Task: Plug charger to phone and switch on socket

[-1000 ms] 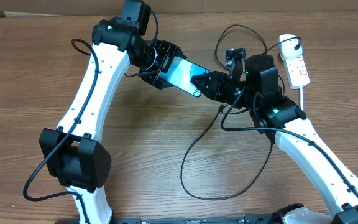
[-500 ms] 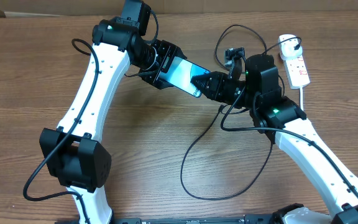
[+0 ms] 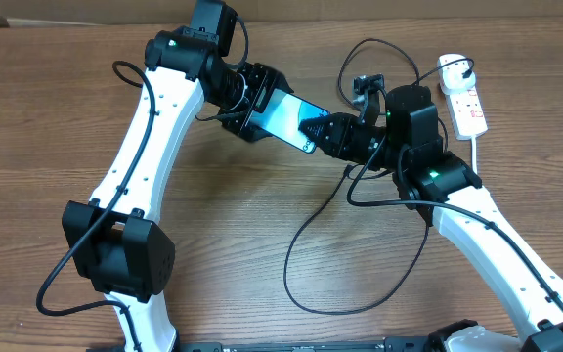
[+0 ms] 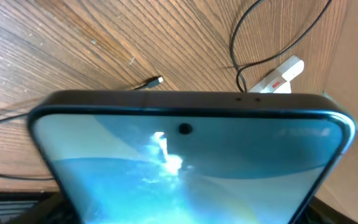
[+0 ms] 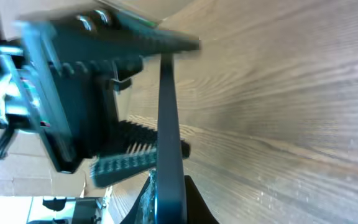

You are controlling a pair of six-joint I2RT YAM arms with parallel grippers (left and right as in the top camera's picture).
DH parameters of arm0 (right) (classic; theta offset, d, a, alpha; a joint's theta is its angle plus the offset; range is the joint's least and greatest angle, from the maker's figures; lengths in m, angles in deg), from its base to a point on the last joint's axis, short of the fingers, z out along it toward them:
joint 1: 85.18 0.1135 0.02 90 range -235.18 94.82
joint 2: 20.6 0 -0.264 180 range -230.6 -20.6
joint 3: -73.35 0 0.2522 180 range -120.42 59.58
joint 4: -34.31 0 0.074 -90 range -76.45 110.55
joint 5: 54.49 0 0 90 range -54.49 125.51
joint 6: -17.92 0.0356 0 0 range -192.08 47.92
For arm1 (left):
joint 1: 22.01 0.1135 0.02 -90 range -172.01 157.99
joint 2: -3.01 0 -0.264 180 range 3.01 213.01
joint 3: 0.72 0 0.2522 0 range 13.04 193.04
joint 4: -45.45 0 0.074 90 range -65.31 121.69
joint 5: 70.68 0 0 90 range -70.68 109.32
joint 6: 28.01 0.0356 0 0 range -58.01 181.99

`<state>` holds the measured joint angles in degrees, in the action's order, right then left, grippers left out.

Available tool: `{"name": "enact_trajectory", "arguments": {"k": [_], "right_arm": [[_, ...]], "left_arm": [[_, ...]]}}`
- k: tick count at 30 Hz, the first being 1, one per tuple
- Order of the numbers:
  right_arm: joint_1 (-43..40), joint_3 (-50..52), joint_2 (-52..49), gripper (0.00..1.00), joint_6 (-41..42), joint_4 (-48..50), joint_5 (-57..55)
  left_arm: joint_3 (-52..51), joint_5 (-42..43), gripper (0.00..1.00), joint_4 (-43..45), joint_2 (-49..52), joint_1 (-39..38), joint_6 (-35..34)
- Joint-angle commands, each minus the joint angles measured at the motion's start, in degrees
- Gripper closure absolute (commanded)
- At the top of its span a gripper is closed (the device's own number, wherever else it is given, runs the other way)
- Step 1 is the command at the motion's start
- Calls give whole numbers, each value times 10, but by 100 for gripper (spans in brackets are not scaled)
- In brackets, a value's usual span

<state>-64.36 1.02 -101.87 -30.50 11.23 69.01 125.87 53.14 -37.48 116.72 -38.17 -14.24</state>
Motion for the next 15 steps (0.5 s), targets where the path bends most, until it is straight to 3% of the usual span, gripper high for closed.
{"name": "enact_trajectory", "arguments": {"k": [1, 11, 15], "right_arm": [[2, -7, 0, 96, 7, -1, 1], [2, -7, 0, 96, 7, 1, 0], [2, -7, 0, 96, 7, 0, -26]], "left_arm": [[4, 17, 0, 2, -12, -5, 11], [4, -18, 0, 5, -12, -4, 17], [4, -48, 0, 26, -12, 3, 53]]}}
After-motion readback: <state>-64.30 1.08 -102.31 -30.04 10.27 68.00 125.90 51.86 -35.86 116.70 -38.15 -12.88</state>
